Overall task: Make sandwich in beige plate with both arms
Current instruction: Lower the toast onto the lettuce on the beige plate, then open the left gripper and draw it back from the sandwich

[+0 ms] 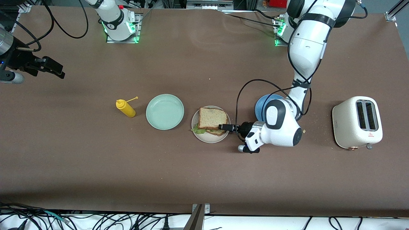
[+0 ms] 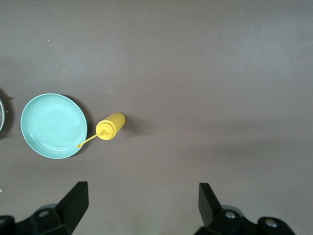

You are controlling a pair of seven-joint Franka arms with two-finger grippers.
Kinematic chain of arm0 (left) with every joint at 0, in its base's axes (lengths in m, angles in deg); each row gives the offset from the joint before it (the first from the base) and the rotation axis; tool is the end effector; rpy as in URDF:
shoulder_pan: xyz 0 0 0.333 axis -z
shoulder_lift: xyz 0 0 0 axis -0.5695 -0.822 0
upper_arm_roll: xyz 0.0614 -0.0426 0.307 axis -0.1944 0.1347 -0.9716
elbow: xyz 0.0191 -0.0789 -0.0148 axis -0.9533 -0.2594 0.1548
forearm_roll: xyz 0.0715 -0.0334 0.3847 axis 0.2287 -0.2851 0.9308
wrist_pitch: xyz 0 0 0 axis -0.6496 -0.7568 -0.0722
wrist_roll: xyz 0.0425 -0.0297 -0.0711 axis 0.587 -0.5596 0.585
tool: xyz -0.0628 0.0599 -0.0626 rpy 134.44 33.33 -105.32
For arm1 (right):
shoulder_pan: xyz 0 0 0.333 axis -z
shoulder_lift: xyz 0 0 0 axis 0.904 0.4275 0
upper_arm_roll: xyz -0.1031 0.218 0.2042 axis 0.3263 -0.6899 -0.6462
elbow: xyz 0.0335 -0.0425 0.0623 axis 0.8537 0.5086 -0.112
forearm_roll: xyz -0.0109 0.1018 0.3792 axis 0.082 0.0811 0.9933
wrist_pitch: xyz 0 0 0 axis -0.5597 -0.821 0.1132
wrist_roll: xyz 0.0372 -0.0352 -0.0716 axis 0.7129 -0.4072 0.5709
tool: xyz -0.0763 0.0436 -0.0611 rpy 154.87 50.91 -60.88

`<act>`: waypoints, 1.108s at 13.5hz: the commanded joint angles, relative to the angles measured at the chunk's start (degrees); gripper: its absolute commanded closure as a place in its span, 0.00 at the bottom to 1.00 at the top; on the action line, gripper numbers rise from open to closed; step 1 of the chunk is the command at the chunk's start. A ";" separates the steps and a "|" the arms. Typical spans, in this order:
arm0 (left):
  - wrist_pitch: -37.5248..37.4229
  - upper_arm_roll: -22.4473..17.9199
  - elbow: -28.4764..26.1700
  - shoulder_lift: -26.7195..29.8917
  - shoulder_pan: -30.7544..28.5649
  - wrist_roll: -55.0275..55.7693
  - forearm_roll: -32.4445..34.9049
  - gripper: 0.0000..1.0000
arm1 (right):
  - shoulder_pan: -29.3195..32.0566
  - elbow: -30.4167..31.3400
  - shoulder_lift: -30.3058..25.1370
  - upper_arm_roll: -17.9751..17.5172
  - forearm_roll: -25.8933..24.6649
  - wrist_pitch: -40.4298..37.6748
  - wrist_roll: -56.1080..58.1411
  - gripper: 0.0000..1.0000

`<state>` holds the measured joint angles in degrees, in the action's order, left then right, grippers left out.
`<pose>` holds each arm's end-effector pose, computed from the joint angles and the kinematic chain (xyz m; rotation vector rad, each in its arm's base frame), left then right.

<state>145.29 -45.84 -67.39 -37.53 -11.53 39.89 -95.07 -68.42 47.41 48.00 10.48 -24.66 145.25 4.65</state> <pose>0.6675 -0.2938 0.1928 2.3221 -0.0217 -0.3413 0.5454 0.0160 0.6001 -3.1379 0.1308 0.0532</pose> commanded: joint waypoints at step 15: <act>-17.68 -17.36 0.61 12.61 -2.70 6.77 35.30 0.00 | 0.57 -1.40 0.61 -0.46 -0.46 -1.06 0.31 0.00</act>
<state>130.03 -62.50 -66.47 -27.28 -14.41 45.70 -65.07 -68.42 47.40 48.06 10.47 -24.66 145.24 4.67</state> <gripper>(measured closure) 0.004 0.000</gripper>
